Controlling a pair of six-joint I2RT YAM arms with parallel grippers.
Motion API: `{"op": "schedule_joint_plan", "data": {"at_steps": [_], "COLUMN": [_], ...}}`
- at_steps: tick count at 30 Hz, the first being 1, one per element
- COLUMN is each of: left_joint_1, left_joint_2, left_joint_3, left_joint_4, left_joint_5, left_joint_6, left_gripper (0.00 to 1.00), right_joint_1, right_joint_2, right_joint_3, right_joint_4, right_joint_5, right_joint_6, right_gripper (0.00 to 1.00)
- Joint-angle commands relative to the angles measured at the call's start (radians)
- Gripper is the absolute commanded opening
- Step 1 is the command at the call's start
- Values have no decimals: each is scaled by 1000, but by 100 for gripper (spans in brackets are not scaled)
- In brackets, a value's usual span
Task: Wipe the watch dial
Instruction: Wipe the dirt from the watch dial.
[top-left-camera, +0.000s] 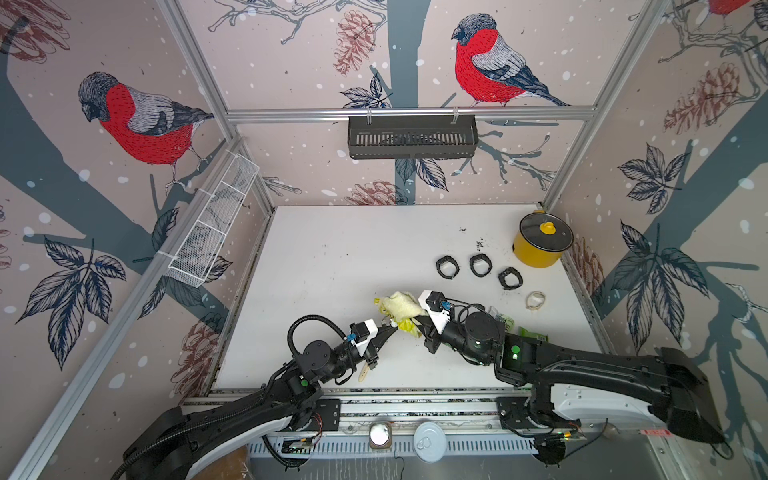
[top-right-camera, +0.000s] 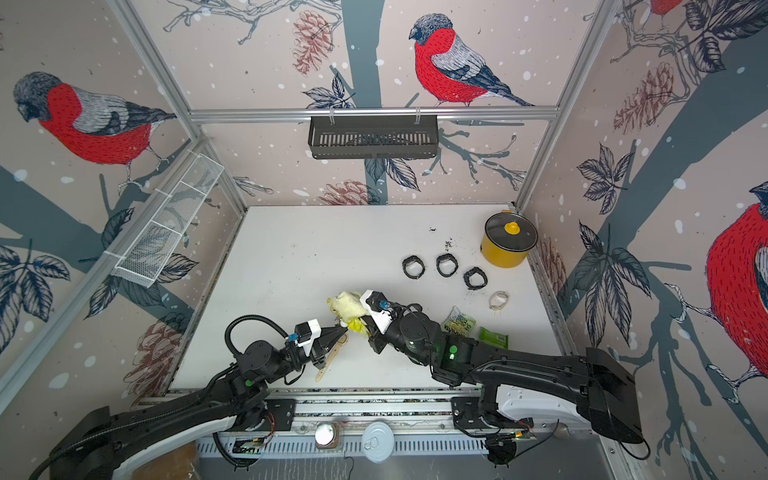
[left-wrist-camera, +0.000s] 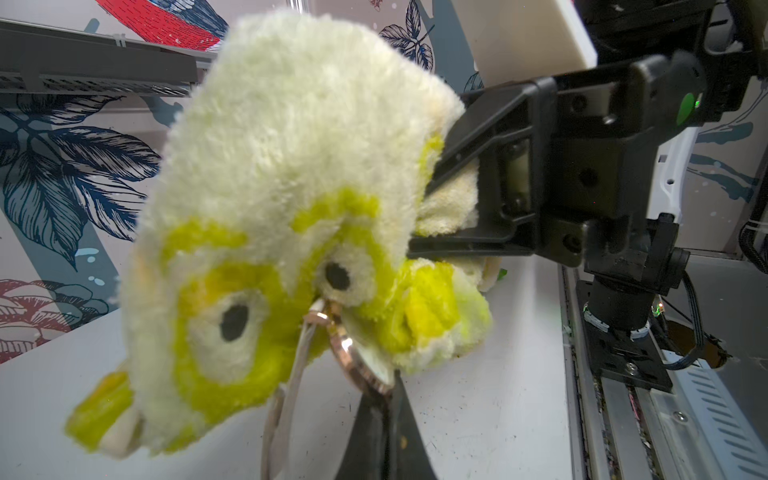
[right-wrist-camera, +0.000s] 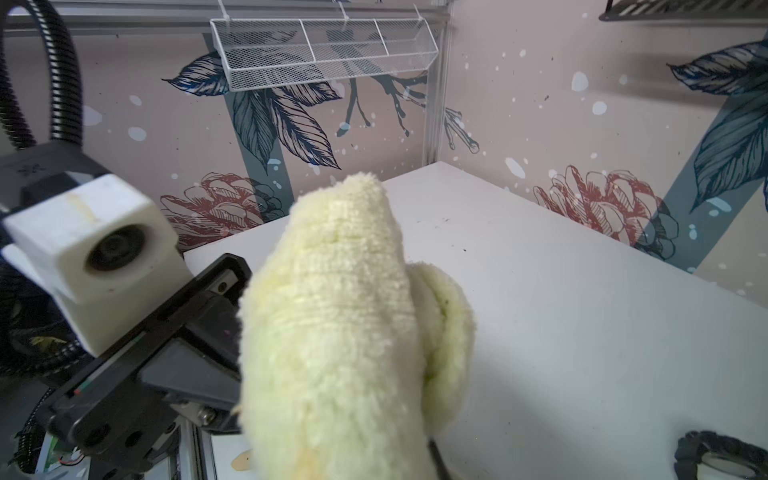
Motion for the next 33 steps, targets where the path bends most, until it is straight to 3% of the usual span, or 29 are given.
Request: {"op": "schedule_joint_plan", "data": {"at_steps": [1,6,12,18,28,33], "left_joint_1": [1,1,0,1,1,1], "left_joint_2": [6,19,39,22,-91,-187], "left_joint_3": [-65,-61,-6,18,-5,-32], "left_joint_4": [70,115,110,111,107,100], "left_joint_5": [-6,-11,75,64,3,-46], "left_joint_6": [-29,-89,-142,-147,-150,-147], "left_gripper": [0,0,0,0,0,0], "right_joint_1": [11,15,45,61,72,67], "right_joint_2": [-30,-18,124,256,169,128], "right_joint_3": [-13,-45,-14,8,-109,-186], "right_joint_4": [98,173,252,284,293,260], "right_joint_5": [-37,-55,12,66,55,139], "right_joint_6": [-18,-20,-55,-70,-15,-9], "right_gripper": [1,1,1,1,1,1]}}
